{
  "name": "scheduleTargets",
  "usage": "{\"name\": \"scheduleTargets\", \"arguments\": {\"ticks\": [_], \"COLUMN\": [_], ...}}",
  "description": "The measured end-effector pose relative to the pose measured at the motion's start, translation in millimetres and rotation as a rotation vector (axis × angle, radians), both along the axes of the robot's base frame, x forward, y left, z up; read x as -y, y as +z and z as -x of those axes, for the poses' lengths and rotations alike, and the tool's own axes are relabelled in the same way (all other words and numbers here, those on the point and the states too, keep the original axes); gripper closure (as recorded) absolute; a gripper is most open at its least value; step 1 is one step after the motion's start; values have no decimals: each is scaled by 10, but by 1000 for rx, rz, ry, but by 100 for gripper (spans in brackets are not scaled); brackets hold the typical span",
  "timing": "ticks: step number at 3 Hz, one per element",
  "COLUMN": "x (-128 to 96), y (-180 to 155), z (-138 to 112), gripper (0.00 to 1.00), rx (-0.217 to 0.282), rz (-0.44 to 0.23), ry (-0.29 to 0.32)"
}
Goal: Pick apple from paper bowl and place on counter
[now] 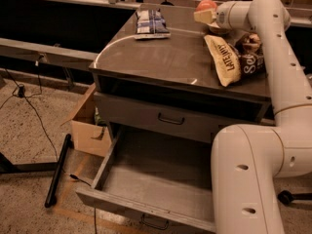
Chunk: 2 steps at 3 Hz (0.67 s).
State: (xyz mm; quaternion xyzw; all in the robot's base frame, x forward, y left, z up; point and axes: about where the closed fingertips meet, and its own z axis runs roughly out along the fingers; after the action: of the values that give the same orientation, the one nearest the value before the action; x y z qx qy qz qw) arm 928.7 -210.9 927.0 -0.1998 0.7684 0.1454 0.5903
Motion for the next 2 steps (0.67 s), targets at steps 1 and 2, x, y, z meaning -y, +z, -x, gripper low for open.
{"name": "scheduleTargets", "arguments": {"ticks": [1, 2], "x": [-217, -395], "y": [-222, -428], "z": [301, 524], "gripper": [100, 100], "rx": [-104, -175], "rz": [51, 89], "ry": [134, 241]}}
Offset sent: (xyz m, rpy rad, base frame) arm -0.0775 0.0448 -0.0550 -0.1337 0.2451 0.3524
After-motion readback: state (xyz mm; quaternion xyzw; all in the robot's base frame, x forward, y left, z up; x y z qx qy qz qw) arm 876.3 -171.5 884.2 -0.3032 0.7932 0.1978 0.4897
